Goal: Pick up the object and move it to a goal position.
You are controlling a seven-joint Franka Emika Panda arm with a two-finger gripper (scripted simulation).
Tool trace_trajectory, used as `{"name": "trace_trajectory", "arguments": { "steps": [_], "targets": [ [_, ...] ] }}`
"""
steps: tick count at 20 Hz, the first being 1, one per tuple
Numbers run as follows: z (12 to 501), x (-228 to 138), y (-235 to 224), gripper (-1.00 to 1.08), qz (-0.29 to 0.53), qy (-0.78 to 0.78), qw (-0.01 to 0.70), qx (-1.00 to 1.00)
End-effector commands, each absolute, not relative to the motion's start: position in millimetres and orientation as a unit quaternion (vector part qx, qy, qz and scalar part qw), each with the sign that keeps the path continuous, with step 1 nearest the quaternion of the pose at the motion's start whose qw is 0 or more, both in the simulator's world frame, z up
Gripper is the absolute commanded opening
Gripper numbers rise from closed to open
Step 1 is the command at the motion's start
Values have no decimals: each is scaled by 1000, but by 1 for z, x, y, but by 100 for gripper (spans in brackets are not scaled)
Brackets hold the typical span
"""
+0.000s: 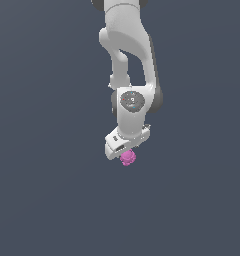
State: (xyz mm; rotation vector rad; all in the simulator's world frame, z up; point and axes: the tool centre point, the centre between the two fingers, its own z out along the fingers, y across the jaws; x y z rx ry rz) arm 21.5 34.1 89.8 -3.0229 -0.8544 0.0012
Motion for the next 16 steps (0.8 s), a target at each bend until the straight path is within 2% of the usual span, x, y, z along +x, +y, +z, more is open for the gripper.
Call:
{"name": "trace_trajectory", "arguments": {
  "steps": [1, 16],
  "targets": [
    [90, 22, 34, 100, 0, -272, 0, -962],
    [39, 22, 34, 100, 0, -274, 0, -962]
  ]
}}
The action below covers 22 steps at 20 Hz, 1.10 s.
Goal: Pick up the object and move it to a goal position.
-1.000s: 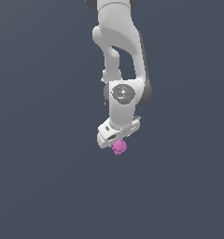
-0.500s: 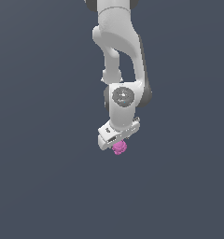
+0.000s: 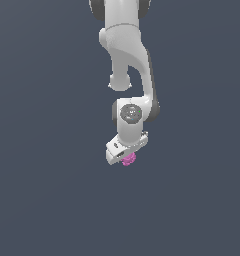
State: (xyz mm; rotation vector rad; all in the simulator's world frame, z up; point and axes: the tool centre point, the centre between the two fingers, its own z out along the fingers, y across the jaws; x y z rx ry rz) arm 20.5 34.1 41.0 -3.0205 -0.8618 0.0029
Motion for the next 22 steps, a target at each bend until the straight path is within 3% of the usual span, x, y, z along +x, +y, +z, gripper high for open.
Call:
{"name": "trace_trajectory", "arguments": {
  "steps": [1, 2, 15, 22],
  "targets": [
    [39, 22, 34, 100, 0, -274, 0, -962],
    [39, 22, 34, -100, 0, -274, 0, -962],
    [41, 21, 30, -100, 0, -274, 0, -962],
    [56, 9, -8, -100, 0, -274, 0, -962]
  ]
}}
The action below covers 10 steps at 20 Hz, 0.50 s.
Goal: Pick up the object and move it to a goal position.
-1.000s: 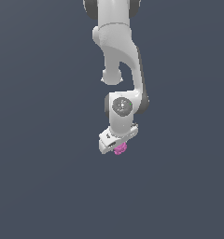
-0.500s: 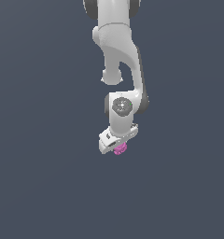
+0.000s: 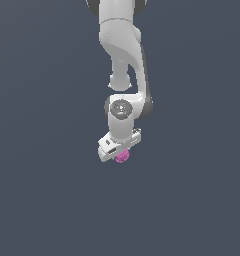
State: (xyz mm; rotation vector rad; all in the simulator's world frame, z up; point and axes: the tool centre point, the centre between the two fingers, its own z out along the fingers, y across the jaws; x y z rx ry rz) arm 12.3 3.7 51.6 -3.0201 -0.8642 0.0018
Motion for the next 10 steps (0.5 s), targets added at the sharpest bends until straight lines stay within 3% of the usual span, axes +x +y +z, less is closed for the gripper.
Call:
{"name": "trace_trajectory", "arguments": {
  "steps": [1, 10],
  "targets": [
    [59, 7, -16, -100, 0, -274, 0, -962],
    [87, -11, -86, -100, 0, -274, 0, -962]
  ]
}}
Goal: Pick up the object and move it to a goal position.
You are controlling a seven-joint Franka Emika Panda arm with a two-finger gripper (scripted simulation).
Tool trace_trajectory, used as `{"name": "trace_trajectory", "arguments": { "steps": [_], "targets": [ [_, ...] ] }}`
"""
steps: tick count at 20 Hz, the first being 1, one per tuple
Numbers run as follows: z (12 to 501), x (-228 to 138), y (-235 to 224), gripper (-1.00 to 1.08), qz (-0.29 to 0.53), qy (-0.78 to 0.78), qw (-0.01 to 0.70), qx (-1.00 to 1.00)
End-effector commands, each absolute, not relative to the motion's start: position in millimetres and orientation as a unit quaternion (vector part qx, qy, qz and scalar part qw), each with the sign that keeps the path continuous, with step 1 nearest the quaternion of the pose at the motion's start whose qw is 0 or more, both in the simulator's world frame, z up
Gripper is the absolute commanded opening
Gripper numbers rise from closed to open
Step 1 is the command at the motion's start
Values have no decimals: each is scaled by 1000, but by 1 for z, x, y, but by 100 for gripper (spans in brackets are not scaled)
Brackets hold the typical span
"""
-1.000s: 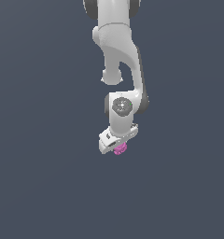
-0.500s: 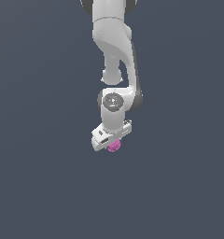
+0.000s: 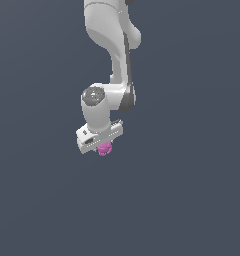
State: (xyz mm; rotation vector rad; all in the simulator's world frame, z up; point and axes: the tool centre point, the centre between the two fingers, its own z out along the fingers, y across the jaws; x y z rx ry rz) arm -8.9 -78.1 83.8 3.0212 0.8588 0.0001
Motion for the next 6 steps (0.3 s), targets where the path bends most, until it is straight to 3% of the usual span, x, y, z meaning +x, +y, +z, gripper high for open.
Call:
{"name": "trace_trajectory", "arguments": {
  "steps": [1, 6],
  "targets": [
    [89, -12, -91, -100, 0, 274, 0, 962],
    [93, -14, -100, -100, 0, 274, 0, 962]
  ]
}}
